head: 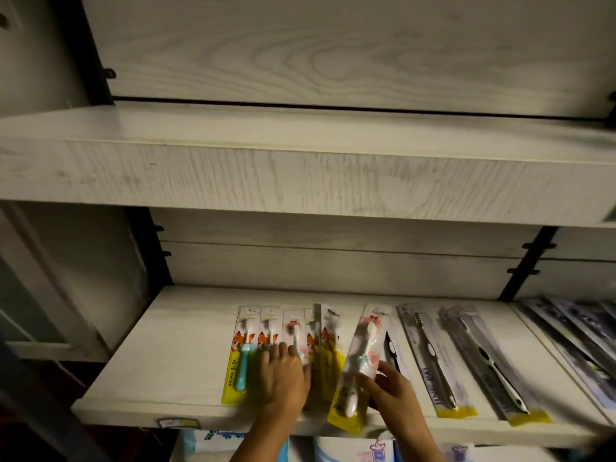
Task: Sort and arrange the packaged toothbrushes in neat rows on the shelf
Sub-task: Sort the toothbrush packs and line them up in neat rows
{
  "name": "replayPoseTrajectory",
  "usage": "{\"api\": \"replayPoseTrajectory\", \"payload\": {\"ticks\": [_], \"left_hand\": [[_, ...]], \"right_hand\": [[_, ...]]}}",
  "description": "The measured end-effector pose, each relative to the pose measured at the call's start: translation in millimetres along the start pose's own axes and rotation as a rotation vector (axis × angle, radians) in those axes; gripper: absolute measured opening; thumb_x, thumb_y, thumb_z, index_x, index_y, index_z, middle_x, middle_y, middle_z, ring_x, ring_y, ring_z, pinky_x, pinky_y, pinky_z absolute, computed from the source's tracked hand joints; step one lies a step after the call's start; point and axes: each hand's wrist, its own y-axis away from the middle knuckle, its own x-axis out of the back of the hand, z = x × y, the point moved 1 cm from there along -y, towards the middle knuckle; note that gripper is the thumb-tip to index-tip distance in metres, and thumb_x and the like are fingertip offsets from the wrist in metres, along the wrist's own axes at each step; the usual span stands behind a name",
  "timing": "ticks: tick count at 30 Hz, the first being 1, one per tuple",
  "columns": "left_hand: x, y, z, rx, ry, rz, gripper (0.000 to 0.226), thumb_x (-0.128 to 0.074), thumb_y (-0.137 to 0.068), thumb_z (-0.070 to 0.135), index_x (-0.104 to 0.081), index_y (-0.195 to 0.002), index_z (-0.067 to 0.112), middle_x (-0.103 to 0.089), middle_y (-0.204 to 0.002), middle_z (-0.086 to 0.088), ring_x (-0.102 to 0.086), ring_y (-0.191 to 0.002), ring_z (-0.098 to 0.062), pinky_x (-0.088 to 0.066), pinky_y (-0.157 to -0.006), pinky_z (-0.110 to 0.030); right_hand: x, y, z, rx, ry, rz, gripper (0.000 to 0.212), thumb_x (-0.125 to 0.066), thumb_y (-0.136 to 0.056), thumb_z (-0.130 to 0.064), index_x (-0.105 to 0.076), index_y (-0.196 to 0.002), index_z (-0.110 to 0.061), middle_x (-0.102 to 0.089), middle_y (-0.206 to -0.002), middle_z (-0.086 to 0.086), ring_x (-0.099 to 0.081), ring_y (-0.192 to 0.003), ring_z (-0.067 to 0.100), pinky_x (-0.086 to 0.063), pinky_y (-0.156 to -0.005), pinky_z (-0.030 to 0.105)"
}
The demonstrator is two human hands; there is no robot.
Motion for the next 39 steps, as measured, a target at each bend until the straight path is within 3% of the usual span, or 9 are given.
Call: {"api": "replayPoseTrajectory", "payload": {"ticks": [7,14,20,26,32,36,39], "left_hand": [[-6.3,-3.5,10.2,0.05,0.084,0.011,0.045,-0.035,-0.096,0.039,-0.041,-0.132,0.012,-0.048,-0.132,-0.008,-0.042,-0.122,-0.023,-0.031,-0.102,-0.036],[0.0,-15.6,16.6,0.004,0.014,-0.013,0.054,-0.028,-0.096,0.049,-0.044,-0.129,0.009,-0.052,-0.129,-0.011,-0.045,-0.12,-0.025,-0.027,-0.105,-0.038],[1.2,-26.4,18.4,-0.022,-0.009,-0.014,0.047,-0.027,-0.098,0.045,-0.048,-0.126,0.014,-0.056,-0.126,-0.008,-0.048,-0.118,-0.022,-0.024,-0.107,-0.039],[4.1,-20.8,16.7,-0.035,0.058,0.043,0.046,-0.023,-0.1,0.04,-0.039,-0.132,0.013,-0.052,-0.131,-0.008,-0.045,-0.122,-0.022,-0.022,-0.109,-0.039],[18.2,-8.5,12.2,-0.028,0.112,0.202,0.043,-0.016,-0.1,0.041,-0.038,-0.13,0.019,-0.045,-0.131,-0.007,-0.042,-0.121,-0.022,-0.025,-0.105,-0.037],[31.4,-0.4,7.4,-0.045,0.248,0.292,0.039,-0.021,-0.1,0.041,-0.034,-0.13,0.019,-0.04,-0.132,-0.005,-0.046,-0.115,-0.017,-0.036,-0.093,-0.024],[40.4,7.3,1.8,-0.026,0.526,0.312,0.034,-0.03,-0.099,0.041,-0.039,-0.12,0.017,-0.047,-0.119,-0.001,-0.052,-0.094,-0.008,-0.035,-0.06,-0.01]], "right_hand": [[0.9,-2.1,3.3,0.008,0.048,-0.001,0.02,-0.062,-0.087,-0.005,-0.056,-0.098,-0.02,-0.072,-0.086,0.01,-0.07,-0.08,0.023,-0.054,-0.063,0.025],[4.7,-4.5,6.8,0.018,0.066,0.013,0.021,-0.061,-0.086,-0.002,-0.058,-0.101,-0.017,-0.073,-0.083,0.011,-0.071,-0.078,0.026,-0.056,-0.064,0.03],[7.7,-3.0,6.0,0.026,0.098,0.016,0.023,-0.063,-0.086,-0.006,-0.057,-0.102,-0.021,-0.073,-0.086,0.009,-0.071,-0.077,0.021,-0.055,-0.063,0.025],[9.2,-4.1,4.8,0.012,0.113,0.012,0.028,-0.063,-0.087,-0.01,-0.054,-0.112,-0.017,-0.072,-0.09,0.007,-0.07,-0.081,0.019,-0.054,-0.065,0.024],[6.6,-3.2,2.6,0.019,0.073,-0.02,0.024,-0.06,-0.088,-0.005,-0.053,-0.107,-0.018,-0.072,-0.09,0.007,-0.071,-0.08,0.019,-0.055,-0.062,0.023],[4.4,-0.8,-1.5,0.042,0.067,-0.03,0.022,-0.059,-0.088,-0.004,-0.055,-0.095,-0.023,-0.072,-0.087,0.007,-0.071,-0.077,0.018,-0.054,-0.059,0.022],[1.8,-0.4,-5.7,0.06,0.078,-0.051,0.02,-0.059,-0.089,-0.008,-0.053,-0.099,-0.024,-0.07,-0.087,0.003,-0.069,-0.078,0.014,-0.053,-0.058,0.019]]}}
